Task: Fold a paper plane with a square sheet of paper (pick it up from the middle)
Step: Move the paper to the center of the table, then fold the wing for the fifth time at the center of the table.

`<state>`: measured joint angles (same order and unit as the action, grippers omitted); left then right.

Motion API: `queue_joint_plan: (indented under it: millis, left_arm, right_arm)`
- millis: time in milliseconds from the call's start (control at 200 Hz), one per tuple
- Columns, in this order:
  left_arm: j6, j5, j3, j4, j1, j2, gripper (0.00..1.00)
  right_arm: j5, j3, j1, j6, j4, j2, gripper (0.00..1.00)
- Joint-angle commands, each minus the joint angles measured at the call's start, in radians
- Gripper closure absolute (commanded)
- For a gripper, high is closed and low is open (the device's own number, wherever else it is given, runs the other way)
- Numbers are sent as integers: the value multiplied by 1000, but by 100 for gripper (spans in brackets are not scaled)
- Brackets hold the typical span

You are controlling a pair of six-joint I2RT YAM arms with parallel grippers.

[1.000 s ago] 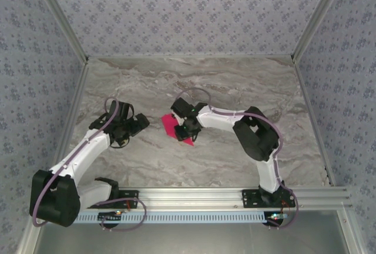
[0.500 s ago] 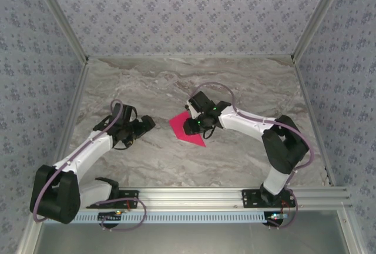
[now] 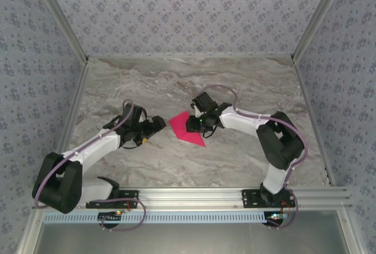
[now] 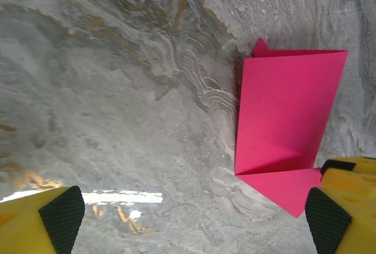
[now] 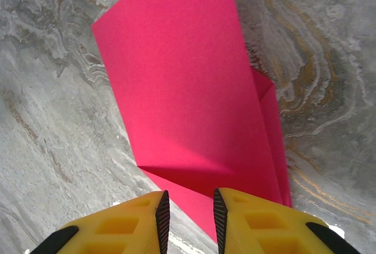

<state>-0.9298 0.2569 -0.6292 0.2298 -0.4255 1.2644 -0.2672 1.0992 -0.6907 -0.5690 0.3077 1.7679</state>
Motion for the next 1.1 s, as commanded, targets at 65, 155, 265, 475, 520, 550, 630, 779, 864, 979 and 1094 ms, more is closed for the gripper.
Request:
queue_joint_plan:
  millis: [65,155,265,475,520,550,630,779,864,979,1094]
  left_arm:
    - [-45,112,15,-153,-20,39,1]
    - [-65,159,26,-224,-29,66,2]
    - [-92,203,37,-296,-38,100,4]
    - [-180,273,72,-478,-70,191,8]
    - [-195,280,78,-507,-79,208,11]
    - [-204,282,77,-519,-83,221,13]
    - [-224,283,70,-538,-98,248,17]
    - [-248,275,44,-548,-125,293,26]
    - [-260,275,32,-558,-136,317,31]
    - [-272,278,16,-573,-151,347,40]
    - [-285,285,5,-599,-156,366,47]
  right_arm:
    - [-59,-27,37,-9,-24,38,71]
    - [-96,-46,56,-9,-50,49,72]
    - [-141,-73,77,-11,-86,54,73]
    - [-194,-104,112,-5,-114,56,77]
    - [-212,-114,121,-10,-127,57,77]
    - [-223,-121,128,-14,-136,57,77]
    - [-251,-138,146,-26,-158,63,77]
    - [-310,-175,186,-71,-220,74,77]
    - [-340,-190,201,-91,-249,79,76]
    - [-354,-196,208,-97,-259,79,76]
    - [-365,-197,210,-99,-266,81,76]
